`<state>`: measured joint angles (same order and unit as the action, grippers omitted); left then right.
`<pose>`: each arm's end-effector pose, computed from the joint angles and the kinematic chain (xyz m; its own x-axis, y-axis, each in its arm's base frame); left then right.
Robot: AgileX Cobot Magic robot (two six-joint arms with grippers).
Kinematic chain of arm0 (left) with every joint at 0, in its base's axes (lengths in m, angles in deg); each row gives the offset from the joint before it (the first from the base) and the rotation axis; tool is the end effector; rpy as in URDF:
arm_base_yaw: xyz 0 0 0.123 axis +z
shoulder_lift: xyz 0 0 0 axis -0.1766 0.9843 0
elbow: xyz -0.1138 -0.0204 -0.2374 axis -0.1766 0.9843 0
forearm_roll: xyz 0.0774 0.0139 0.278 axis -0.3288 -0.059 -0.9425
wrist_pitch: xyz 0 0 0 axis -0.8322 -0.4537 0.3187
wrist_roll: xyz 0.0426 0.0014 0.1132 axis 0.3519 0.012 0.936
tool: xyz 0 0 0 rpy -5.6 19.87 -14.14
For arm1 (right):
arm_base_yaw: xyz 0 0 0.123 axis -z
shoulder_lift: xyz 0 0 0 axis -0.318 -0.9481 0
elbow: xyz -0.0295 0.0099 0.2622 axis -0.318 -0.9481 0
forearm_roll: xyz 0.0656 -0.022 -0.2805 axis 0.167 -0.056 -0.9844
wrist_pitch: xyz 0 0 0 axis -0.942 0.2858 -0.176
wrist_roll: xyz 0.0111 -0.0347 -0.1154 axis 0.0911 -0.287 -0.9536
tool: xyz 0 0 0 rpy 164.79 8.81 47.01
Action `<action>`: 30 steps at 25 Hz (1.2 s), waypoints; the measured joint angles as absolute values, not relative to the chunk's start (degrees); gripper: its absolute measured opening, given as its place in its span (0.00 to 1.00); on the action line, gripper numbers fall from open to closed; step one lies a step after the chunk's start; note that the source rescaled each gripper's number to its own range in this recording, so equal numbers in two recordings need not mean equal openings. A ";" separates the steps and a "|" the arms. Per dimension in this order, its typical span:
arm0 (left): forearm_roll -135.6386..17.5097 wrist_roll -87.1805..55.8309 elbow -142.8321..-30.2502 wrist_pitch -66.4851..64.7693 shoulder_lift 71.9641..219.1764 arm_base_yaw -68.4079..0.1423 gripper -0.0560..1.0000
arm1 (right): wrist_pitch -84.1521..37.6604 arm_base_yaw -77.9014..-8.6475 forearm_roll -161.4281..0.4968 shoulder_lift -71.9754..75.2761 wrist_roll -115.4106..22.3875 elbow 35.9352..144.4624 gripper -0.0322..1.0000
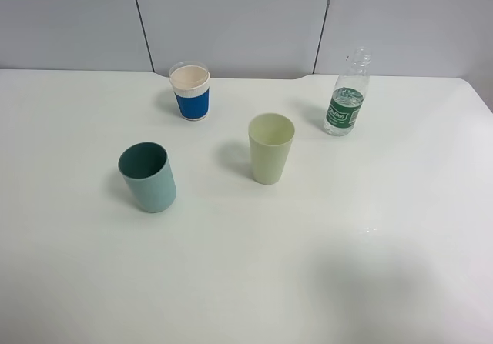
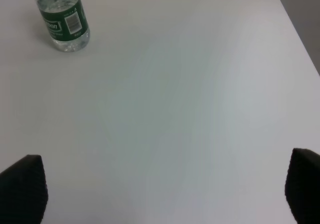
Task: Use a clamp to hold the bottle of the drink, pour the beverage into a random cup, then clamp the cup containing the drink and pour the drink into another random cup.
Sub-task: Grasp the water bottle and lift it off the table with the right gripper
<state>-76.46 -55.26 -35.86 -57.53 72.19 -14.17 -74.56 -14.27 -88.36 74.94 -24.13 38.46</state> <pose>0.0752 0.0020 0.2842 -0.4428 -0.0321 -0.8960 -0.0111 0.9995 -0.0302 0.0763 -0.0056 0.2811 -0.4524 0.0255 -0.8915 0.0707 0.9975 -0.0074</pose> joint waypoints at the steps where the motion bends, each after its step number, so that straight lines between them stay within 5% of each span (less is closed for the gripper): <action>1: -76.46 -55.26 -35.86 -57.53 72.19 -14.17 0.84 | -74.56 -14.27 -88.36 74.94 -24.13 38.46 0.89; 19: -76.46 -55.26 -35.86 -57.53 72.19 -14.17 0.84 | -73.86 -14.27 -88.36 74.88 -24.13 38.92 0.89; 30: -76.46 -55.26 -35.86 -57.53 72.19 -14.17 0.84 | -57.06 -14.27 -87.80 58.75 -24.16 44.20 0.89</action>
